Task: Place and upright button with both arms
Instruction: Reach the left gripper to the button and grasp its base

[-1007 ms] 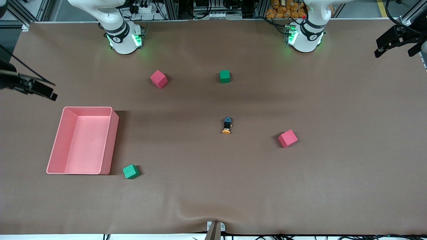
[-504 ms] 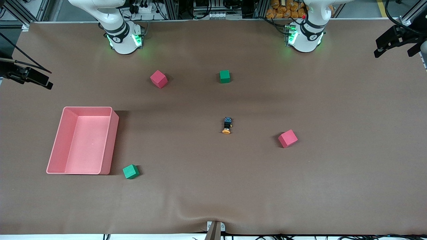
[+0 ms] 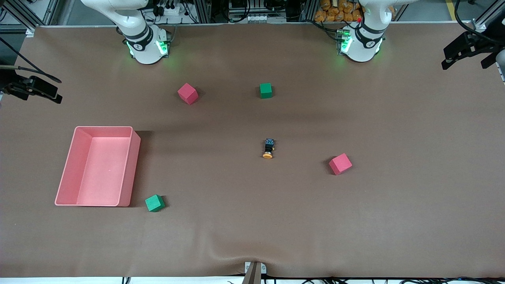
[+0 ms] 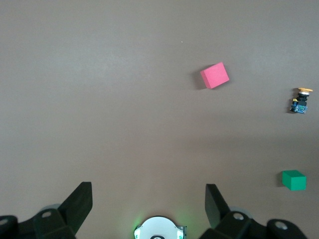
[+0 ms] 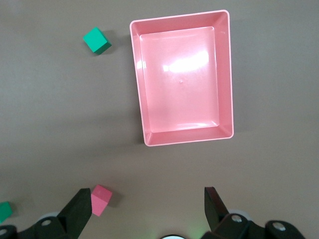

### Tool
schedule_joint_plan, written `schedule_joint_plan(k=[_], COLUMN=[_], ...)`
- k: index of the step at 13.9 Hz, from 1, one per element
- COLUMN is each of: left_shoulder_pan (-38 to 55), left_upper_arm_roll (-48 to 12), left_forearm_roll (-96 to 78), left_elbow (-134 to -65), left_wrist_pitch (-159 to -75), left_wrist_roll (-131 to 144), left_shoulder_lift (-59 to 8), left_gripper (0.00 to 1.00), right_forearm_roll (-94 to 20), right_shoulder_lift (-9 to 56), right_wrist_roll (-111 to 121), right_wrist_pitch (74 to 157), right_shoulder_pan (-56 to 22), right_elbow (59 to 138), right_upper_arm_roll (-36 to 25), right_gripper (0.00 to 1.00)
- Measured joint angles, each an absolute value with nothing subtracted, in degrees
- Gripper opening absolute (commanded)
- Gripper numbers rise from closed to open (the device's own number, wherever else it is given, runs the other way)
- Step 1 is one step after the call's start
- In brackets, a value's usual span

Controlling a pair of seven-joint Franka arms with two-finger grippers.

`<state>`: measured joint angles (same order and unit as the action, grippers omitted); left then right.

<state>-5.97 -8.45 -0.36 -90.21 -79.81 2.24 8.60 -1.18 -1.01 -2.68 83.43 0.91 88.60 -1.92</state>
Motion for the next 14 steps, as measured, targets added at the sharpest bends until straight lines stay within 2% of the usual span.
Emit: schedule_joint_plan(k=[3, 6, 9, 14], left_shoulder_pan=[-4.90, -3.98, -0.81, 13.32], left_upper_arm_roll=[-11.05, -14.53, -16.08, -16.32], left_forearm_roll=[-0.90, -6.42, -12.40, -12.77], left_elbow=[-90.61, -90.90, -89.49, -80.36], left_wrist_pitch=[-79.91, -83.56, -88.87, -98.72], left_wrist_roll=[2.16, 2.16, 1.91, 3.34], left_shoulder_lift=[5.55, -1.12, -12.27, -30.81], left_gripper=[1.00, 1.00, 1.00, 1.00], right_forearm_roll=[-1.18, -1.18, -1.18, -1.18], right_shoulder_lift=[-1.07, -1.08, -1.08, -1.08], right_wrist_roll=[-1.68, -1.64, -1.62, -1.60], right_wrist_pitch=[83.39, 83.33, 83.28, 83.19], right_shoulder_pan=[1.07, 1.07, 1.08, 1.10], right_elbow=[88.59, 88.57, 88.58, 88.59], right_upper_arm_roll=[-1.95, -1.95, -1.93, -1.94], right_gripper=[1.00, 1.00, 1.00, 1.00])
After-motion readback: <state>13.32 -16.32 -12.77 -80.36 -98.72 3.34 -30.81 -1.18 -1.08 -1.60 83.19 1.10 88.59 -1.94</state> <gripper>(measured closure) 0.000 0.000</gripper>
